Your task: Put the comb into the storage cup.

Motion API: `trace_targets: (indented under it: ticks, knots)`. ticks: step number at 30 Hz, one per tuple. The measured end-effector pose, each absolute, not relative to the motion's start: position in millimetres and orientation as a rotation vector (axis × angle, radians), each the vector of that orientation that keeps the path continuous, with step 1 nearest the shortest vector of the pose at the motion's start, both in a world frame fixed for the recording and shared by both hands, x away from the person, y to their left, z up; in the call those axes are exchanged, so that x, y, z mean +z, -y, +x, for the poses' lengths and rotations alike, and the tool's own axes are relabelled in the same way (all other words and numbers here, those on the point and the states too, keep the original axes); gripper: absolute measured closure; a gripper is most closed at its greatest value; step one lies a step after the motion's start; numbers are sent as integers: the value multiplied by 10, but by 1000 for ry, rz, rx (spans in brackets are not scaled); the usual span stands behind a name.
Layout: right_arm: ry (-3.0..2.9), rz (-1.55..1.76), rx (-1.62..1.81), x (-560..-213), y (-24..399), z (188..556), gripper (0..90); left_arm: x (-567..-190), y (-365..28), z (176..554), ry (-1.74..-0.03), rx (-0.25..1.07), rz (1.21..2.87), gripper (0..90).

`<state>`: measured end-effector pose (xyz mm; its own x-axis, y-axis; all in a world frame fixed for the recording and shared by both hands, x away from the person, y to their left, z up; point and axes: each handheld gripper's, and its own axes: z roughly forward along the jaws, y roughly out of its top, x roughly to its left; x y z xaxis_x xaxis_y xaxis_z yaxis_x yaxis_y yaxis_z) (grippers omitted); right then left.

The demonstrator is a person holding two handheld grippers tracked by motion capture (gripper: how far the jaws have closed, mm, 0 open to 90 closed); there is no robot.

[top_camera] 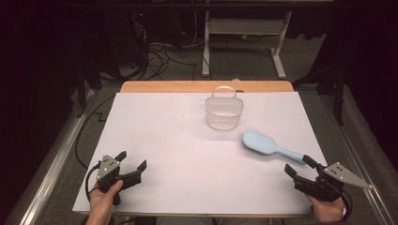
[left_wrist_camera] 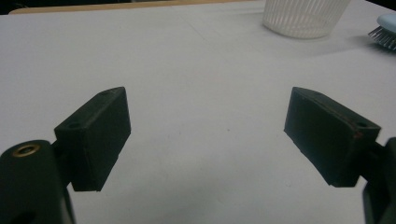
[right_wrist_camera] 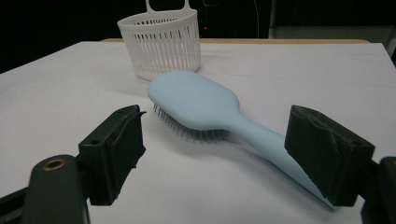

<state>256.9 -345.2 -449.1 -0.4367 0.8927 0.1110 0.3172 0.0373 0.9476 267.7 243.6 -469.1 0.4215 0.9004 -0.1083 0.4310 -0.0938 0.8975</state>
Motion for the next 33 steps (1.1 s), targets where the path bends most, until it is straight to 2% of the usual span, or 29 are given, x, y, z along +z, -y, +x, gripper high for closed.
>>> trace_targets:
  ticks: [33]
  knots:
    - [-1816, 1199, 1412, -4361, 3280, 3001, 246, -4691, -2427, 2682, -1168, 619, 1709, 154]
